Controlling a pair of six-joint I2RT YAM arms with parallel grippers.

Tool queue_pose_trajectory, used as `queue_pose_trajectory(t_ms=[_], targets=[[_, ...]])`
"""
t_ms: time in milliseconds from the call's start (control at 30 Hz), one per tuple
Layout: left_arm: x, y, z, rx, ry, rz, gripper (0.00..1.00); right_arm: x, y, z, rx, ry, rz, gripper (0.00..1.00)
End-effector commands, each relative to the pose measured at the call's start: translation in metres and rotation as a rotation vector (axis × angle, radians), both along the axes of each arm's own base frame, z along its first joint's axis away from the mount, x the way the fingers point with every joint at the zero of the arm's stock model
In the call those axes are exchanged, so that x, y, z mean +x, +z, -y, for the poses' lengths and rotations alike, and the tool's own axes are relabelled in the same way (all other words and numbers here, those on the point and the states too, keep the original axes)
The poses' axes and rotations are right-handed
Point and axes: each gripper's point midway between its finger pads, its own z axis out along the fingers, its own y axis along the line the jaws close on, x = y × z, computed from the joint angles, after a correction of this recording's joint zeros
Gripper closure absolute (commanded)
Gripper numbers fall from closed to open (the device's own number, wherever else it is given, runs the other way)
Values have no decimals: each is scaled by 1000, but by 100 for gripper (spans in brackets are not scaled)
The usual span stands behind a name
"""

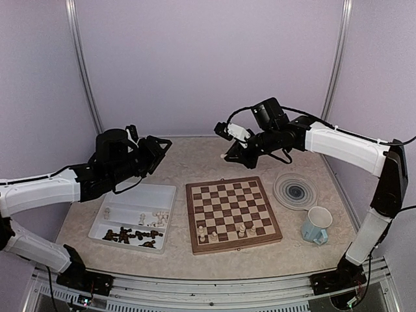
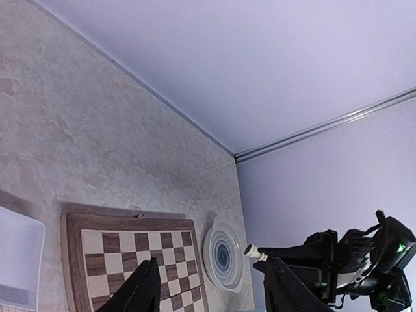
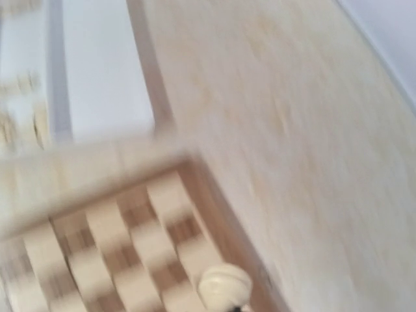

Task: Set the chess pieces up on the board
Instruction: Place the pawn at g2.

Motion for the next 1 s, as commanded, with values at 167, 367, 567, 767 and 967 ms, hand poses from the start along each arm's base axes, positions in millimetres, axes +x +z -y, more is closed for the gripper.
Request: queue_pose_trajectory(t_ms=[167,367,567,767,967], targets=[[-1,12,-50,202,92,41,45,-73,-88,98,-407,189,-234,100],[-6,5,-56,233,90,21,45,-94,-134,130,-546,216,-396,100],[-8,1,-63,257,109,6,45,-109,-154,141,-611,252,-479,100],[-11,0,-69,255,126,9,45,-114,-167,150,-663,264,-511,100],[-11,-3,-67,257,120,4,45,-114,-174,160,-720,271,-512,100]])
